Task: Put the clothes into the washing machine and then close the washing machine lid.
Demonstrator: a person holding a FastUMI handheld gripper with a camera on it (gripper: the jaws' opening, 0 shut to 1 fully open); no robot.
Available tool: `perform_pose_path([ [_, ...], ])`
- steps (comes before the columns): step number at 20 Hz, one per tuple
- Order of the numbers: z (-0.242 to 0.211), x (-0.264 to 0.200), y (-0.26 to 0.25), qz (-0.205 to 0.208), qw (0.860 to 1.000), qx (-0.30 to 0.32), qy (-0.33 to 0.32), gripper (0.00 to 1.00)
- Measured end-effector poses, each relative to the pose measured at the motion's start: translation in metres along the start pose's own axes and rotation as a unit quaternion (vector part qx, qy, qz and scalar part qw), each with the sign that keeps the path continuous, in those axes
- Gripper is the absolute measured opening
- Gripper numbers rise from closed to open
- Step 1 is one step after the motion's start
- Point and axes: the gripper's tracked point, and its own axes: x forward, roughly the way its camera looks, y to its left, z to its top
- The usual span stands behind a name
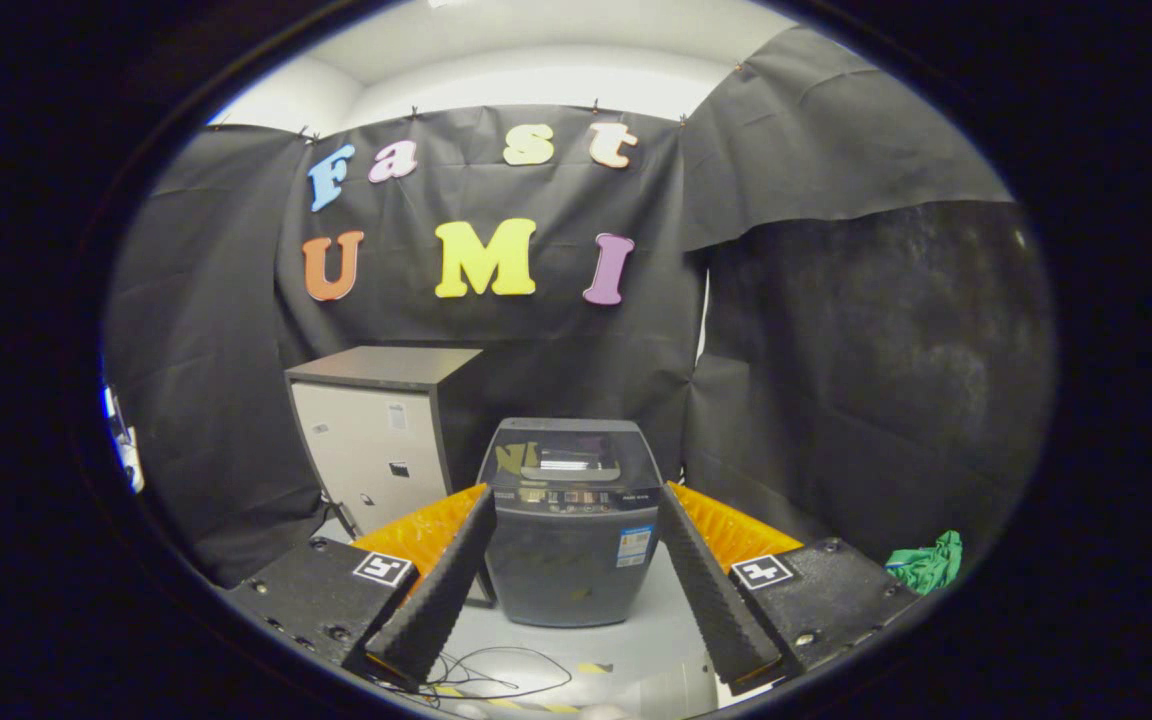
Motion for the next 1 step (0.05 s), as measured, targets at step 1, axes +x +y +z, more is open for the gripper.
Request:
perform_pose_path([
  [1,0.0002,0.0014,0.0007,0.001,1.000,0.000,-0.002,1.00],
])
